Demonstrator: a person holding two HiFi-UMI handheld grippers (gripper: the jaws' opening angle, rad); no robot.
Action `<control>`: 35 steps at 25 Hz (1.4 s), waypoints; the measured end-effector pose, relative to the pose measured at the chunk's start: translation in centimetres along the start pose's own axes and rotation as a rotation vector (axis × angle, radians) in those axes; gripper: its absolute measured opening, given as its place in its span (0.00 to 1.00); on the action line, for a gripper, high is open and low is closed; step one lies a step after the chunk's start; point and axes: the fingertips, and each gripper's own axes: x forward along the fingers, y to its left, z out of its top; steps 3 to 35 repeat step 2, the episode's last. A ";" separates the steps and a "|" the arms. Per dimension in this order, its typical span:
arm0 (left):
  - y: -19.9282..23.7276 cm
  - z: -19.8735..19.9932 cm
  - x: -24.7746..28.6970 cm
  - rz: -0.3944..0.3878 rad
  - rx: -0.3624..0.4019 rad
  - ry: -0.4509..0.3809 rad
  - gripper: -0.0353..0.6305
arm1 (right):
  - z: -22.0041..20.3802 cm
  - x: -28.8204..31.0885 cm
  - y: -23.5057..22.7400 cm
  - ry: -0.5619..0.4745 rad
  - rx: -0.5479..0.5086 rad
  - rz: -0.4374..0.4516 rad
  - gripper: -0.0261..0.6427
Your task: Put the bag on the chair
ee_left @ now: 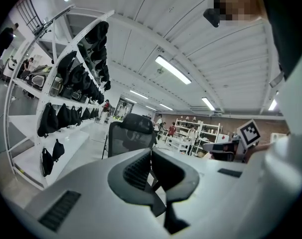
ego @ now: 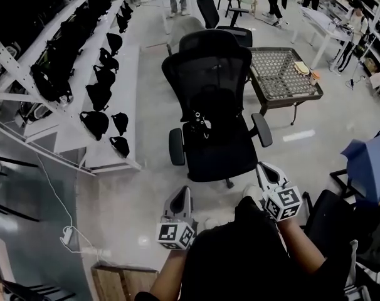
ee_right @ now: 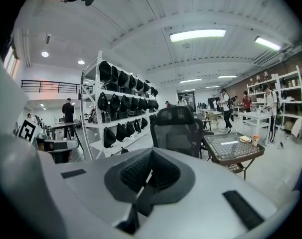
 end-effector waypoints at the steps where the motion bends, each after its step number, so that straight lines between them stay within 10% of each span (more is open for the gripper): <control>1: 0.2 -0.1 -0.1 0.002 0.000 0.002 0.07 | -0.1 0.1 -0.2 0.001 0.002 -0.007 0.04; 35: 0.3 -0.3 -0.1 0.005 0.000 0.004 0.07 | -0.2 0.2 -0.4 0.001 0.005 -0.013 0.04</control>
